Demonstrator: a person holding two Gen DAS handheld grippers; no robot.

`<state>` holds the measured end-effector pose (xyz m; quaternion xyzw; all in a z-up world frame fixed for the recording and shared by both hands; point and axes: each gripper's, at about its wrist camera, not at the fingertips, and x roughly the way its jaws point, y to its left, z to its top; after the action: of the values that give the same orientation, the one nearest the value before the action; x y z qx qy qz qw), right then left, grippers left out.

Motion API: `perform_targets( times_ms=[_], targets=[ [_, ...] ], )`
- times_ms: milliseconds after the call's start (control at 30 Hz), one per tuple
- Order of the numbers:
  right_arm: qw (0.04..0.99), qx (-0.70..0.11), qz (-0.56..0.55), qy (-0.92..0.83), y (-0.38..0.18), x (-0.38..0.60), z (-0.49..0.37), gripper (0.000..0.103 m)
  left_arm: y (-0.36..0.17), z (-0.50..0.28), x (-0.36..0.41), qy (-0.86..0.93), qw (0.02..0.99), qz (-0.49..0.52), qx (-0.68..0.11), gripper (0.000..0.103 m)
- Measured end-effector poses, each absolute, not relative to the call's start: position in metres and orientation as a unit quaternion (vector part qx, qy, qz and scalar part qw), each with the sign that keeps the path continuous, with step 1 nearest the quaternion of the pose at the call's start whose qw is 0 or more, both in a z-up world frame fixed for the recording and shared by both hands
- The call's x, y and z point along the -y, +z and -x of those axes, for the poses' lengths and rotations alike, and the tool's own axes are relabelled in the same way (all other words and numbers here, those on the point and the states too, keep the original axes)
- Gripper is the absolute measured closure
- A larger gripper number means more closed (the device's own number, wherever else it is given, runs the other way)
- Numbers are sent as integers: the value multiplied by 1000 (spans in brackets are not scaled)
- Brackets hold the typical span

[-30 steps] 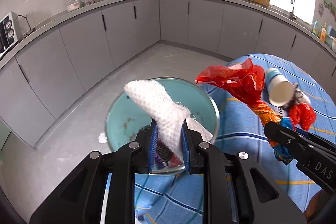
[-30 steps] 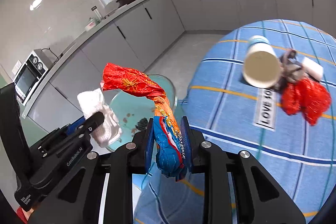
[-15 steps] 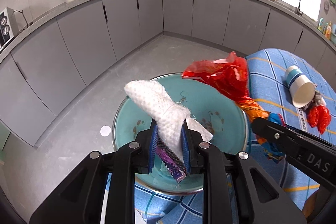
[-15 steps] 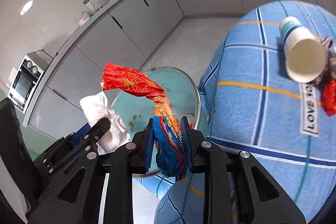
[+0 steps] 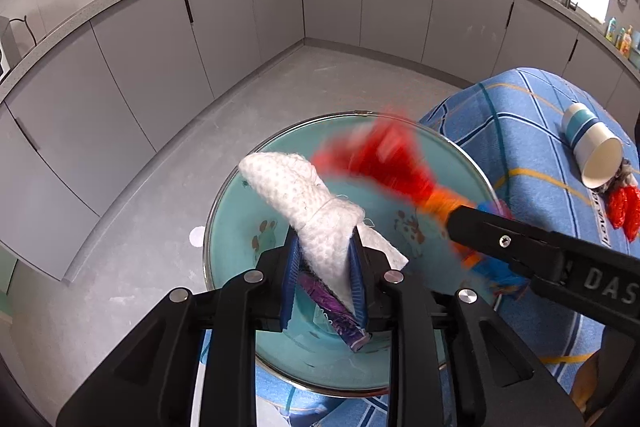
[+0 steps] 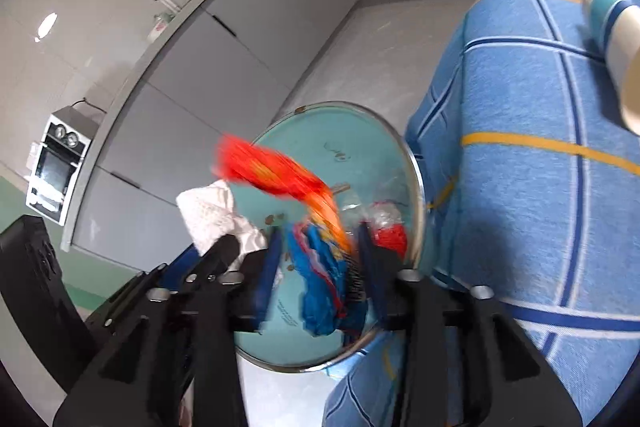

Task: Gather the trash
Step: 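Carry both items over the teal bucket and open both tools to drop them, then move both tools back over the table toward the paper cup and red bag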

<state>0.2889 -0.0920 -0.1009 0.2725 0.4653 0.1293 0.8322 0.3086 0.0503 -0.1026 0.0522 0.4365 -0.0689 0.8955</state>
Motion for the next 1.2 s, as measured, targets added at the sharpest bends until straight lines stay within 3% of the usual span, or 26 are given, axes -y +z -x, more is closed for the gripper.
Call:
perform_targets(
  times_ms=[33, 100, 433, 600, 867, 933, 1100, 1200],
  targets=[
    [833, -464, -271, 131, -101, 93, -289, 56, -104, -308, -50, -68, 894, -52, -439, 63],
    [836, -457, -273, 131, -98, 98, -285, 56, -105, -306, -50, -60, 895, -55, -438, 51],
    [869, -415, -253, 98, -69, 125, -246, 56, -89, -292, -57, -22, 905, -36, -424, 47],
    [887, -398, -221, 79, -61, 134, -225, 56, -81, -278, -41, -16, 909, -46, -414, 38],
    [896, -384, -216, 54, -57, 162, -199, 55, -67, -254, -6, -25, 914, -60, -400, 35],
    [897, -381, -218, 50, -56, 169, -193, 55, -65, -252, 0, -24, 915, -61, -399, 27],
    [900, -372, -223, 38, -53, 183, -180, 51, -61, -241, 13, -29, 917, -66, -393, 24],
    [901, -367, -230, 32, -51, 193, -173, 50, -57, -235, 22, -30, 918, -67, -389, 17]
  ],
)
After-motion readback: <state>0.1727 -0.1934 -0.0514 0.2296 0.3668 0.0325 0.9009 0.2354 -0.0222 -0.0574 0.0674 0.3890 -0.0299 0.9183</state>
